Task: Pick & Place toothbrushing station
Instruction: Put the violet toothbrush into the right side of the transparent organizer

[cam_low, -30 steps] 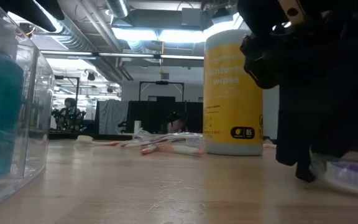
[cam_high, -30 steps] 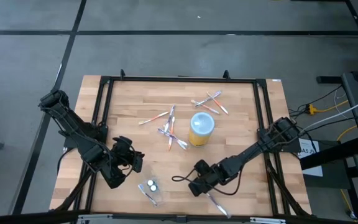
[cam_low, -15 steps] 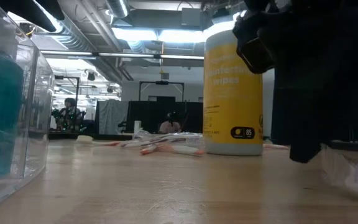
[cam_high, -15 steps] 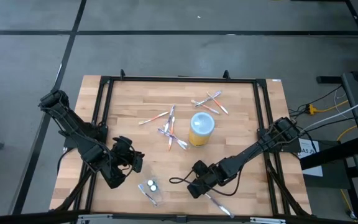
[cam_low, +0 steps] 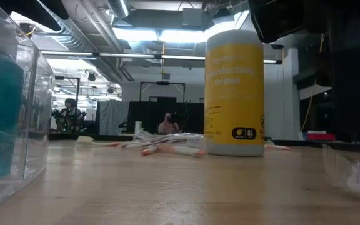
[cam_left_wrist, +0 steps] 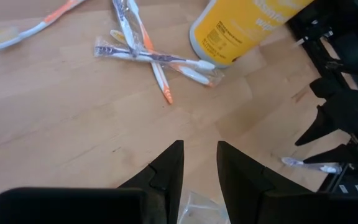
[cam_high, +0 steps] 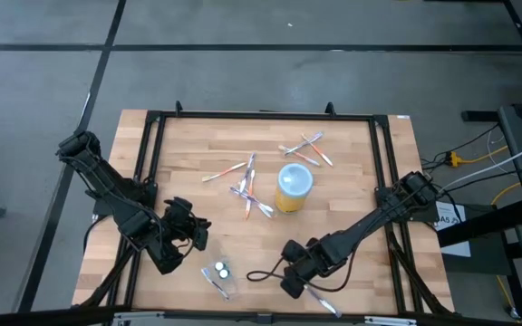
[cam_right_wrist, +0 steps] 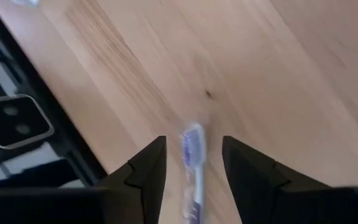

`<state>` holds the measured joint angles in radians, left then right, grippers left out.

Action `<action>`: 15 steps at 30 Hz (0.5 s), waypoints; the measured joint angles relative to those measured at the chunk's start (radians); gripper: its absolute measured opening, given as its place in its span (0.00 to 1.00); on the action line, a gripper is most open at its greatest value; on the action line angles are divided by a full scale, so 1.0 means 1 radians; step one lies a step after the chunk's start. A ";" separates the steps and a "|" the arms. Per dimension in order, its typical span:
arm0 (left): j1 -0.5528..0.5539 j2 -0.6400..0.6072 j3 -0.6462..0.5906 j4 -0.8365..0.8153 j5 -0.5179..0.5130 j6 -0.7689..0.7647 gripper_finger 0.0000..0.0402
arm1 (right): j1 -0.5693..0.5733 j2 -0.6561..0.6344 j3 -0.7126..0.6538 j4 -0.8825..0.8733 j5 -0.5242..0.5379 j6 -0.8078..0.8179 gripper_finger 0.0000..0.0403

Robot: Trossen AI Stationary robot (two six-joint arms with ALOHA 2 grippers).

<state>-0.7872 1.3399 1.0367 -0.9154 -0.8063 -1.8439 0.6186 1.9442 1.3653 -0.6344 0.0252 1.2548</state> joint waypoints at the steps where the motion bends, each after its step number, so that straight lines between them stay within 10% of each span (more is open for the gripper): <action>1: 0.000 0.000 0.000 0.000 -0.006 0.000 0.23 | 0.000 0.000 0.000 -0.008 0.000 -0.009 0.39; 15: 0.000 0.000 0.000 0.002 -0.005 0.007 0.23 | -0.004 0.097 0.033 0.040 -0.040 -0.044 0.39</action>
<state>-0.7872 1.3399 1.0367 -0.9131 -0.8108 -1.8366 0.6144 2.0409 1.3987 -0.5944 -0.0152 1.2110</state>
